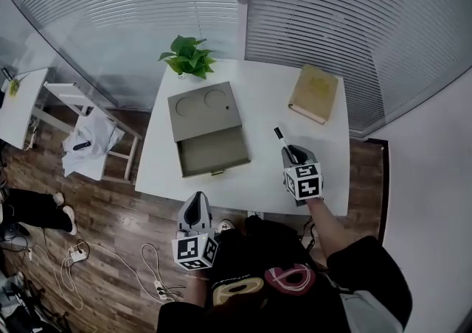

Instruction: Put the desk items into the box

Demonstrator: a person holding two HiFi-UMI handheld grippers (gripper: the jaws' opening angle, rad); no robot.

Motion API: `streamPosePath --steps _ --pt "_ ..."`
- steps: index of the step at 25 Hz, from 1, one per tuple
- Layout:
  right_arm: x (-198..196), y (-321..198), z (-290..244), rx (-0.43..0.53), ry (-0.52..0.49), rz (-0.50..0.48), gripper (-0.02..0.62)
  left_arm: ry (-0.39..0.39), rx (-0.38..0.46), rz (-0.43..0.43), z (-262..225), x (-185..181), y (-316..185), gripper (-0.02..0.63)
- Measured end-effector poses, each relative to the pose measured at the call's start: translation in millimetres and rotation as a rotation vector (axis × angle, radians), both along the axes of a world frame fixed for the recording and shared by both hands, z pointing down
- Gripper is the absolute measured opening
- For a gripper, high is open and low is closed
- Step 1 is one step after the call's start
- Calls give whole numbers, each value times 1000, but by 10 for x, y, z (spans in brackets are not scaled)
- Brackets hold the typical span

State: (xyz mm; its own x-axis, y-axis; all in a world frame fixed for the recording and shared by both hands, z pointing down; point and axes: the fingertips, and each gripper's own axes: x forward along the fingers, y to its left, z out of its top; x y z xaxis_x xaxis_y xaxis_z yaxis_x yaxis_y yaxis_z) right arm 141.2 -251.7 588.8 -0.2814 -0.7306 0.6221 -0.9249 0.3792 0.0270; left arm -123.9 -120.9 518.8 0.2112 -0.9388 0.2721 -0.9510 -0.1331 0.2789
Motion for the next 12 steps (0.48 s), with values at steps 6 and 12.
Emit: streamPosePath --steps 6,12 --pt "-208 -19 -127 26 -8 -37 74 3 4 -12 -6 -104 22 18" --pt "-467 -34 -209 39 -8 -99 74 7 15 -32 -48 -196 39 17"
